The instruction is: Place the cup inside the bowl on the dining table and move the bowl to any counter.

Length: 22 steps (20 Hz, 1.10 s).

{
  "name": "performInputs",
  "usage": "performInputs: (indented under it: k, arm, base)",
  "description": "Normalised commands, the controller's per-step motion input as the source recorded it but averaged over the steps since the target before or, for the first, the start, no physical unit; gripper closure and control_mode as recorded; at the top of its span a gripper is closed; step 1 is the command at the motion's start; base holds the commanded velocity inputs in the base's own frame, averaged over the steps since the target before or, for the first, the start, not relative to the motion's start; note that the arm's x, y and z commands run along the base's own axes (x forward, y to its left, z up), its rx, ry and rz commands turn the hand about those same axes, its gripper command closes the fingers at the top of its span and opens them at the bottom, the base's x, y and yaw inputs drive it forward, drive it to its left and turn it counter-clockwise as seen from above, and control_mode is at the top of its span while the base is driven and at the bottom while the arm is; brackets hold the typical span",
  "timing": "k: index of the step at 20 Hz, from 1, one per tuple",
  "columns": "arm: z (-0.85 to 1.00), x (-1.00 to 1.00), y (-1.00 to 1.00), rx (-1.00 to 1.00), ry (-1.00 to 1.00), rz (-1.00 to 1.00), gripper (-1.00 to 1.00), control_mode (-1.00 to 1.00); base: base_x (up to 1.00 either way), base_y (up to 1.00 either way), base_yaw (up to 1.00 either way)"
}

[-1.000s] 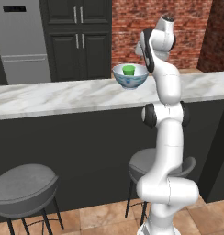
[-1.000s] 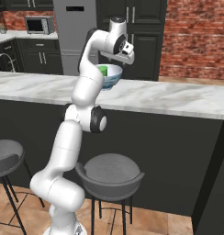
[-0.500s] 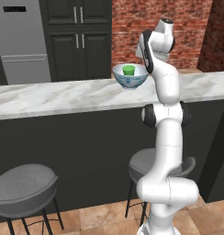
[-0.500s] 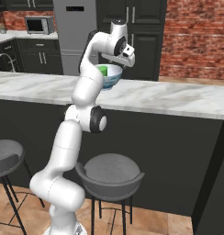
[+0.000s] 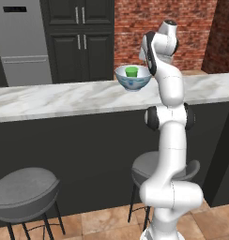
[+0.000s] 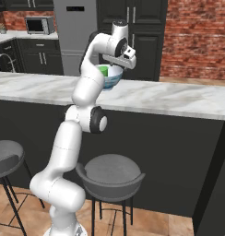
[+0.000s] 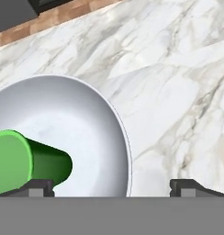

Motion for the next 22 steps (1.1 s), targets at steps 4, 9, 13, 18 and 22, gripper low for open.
performInputs:
  k: [4, 9, 13, 18, 22]
  arm:
    - [-0.26, -0.08, 0.00, 0.01, 0.00, 0.00, -1.00, -1.00]
    - [-0.31, -0.08, 0.00, 0.00, 0.00, 0.00, -1.00, -1.00]
    - [-0.25, -0.07, 0.00, 0.00, 0.00, 0.00, -1.00, -1.00]
    - [-0.12, -0.04, 0.00, 0.09, 0.00, 0.00, -1.00, -1.00]
    - [-0.01, -0.01, 0.00, 0.20, 0.00, 0.00, -1.00, -1.00]
  base:
    - [0.00, 0.00, 0.00]
    - [0.00, 0.00, 0.00]
    - [0.00, 0.00, 0.00]
    - [0.00, 0.00, 0.00]
    - [0.00, 0.00, 0.00]
